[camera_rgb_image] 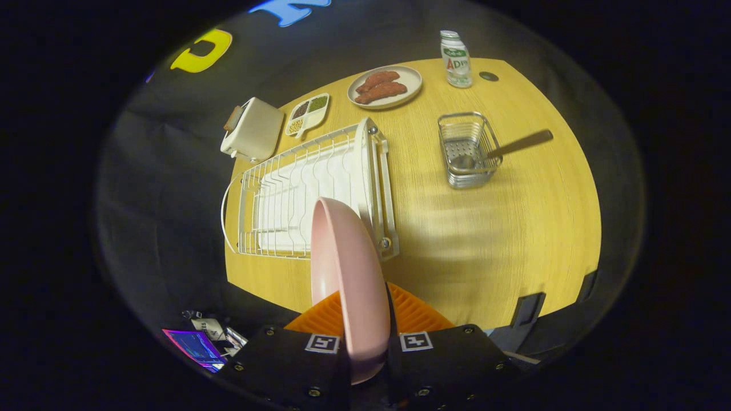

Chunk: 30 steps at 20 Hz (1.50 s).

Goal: Take the plate from the dish rack, then take the spoon from the basket and place it into the plate.

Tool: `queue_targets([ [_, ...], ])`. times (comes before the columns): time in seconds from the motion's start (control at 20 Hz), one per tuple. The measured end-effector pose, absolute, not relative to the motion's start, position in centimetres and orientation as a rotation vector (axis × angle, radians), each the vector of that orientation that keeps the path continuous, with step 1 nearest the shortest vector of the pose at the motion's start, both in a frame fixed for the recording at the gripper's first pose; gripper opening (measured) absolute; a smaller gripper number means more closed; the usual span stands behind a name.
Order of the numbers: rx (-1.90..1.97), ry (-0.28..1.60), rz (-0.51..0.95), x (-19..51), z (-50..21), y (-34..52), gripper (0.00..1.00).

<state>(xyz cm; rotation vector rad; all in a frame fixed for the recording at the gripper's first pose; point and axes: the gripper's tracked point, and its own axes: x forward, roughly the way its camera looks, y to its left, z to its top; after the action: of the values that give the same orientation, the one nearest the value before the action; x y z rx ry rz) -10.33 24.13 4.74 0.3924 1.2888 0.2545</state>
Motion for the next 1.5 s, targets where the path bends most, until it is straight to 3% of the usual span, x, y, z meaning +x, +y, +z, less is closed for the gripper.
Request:
queue_targets([
  [0.4, 0.531, 1.325, 0.257, -15.3, -1.3, 25.5, 0.24],
  [1.0, 0.577, 1.360, 0.285, -16.0, -6.6, 29.0, 0.25],
  [1.1, 0.607, 1.350, 0.285, -15.7, -6.1, 29.2, 0.27],
  [1.2, 0.616, 1.355, 0.284, -15.8, -6.3, 29.3, 0.37],
  [1.5, 0.621, 1.350, 0.273, -15.3, -6.0, 28.3, 0.37],
])
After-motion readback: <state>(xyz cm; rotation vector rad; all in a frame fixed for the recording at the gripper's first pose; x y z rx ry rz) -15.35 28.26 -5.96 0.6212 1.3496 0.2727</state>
